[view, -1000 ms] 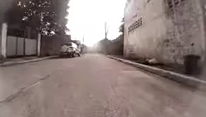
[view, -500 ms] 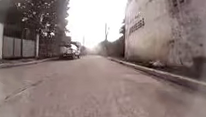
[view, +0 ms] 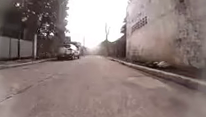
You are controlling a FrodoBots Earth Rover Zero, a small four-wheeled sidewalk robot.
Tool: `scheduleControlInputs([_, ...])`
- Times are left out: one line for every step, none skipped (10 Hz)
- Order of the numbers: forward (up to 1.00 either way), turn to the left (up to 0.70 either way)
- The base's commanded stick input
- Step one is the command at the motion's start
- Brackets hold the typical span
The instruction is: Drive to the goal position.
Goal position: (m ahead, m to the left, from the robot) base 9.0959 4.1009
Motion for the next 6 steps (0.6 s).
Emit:
scheduleControlInputs([0.70,0.01])
scheduleControlInputs([0.70,0.01])
scheduleControlInputs([0.70,0.01])
scheduleControlInputs([0.70,0.01])
scheduleControlInputs([0.70,0.01])
scheduleControlInputs([0.70,0.01])
